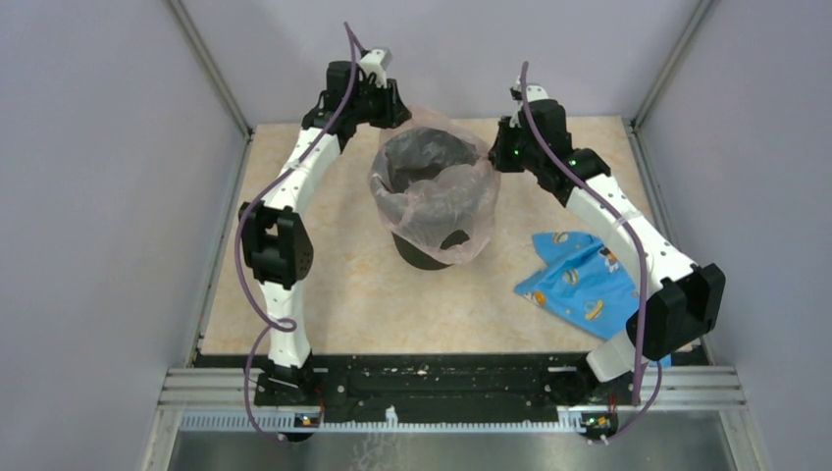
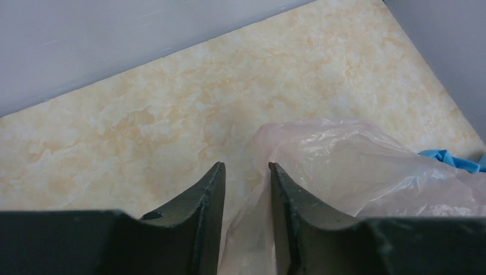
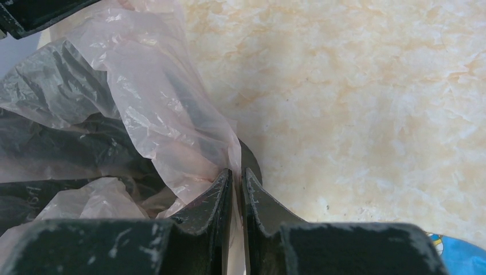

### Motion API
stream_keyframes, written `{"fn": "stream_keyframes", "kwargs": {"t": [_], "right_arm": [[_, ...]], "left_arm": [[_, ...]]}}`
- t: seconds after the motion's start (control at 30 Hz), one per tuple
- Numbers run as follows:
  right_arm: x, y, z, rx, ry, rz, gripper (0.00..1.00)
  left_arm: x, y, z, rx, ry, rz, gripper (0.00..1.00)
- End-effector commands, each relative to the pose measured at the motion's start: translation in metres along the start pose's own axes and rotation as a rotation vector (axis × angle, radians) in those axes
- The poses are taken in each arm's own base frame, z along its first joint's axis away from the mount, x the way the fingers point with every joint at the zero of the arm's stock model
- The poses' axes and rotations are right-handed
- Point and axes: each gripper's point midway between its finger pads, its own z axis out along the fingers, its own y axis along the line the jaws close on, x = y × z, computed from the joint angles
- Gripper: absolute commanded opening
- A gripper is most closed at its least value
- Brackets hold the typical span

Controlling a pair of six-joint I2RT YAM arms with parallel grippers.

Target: Put the trash bags into the trash bin

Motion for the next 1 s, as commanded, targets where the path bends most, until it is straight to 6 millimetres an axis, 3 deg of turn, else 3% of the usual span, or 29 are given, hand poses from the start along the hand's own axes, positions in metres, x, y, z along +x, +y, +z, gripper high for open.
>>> {"fn": "stream_keyframes", "kwargs": {"t": [0.0,0.1,0.23,0.5,0.63,0.8,0.97], "right_arm": [[-0.003,0.007,0.007,-0.023,-0.033,0.003,0.11],[0.004,0.003,0.013,-0.019,-0.027,0.012,0.11],[0.015,-0.002,0.02,-0.037,-0.012,0.047,0.11],[0.015,-0.006,0.017,-0.035,-0.025,0.063,0.15],[0.011,-0.009,0.006,-0.021,-0.043,0.075,0.29],[0.004,-0.016,-0.021,0.011,-0.074,0.078,0.56],[0.01,-0.026,-0.05,0.027,-0.074,0.098,0.69]], "left_arm": [[-0.007,0.005,0.0,-0.006,-0.047,0.009,0.34],[-0.002,0.012,-0.001,-0.022,-0.048,-0.008,0.19],[0.008,0.017,0.0,-0.024,-0.03,-0.024,0.07],[0.026,0.017,-0.003,-0.029,-0.017,-0.058,0.02],[0.037,0.018,-0.005,-0.035,-0.004,-0.073,0.01],[0.041,0.016,-0.008,-0.033,-0.003,-0.079,0.0],[0.043,0.016,-0.011,-0.037,-0.002,-0.084,0.0]]}}
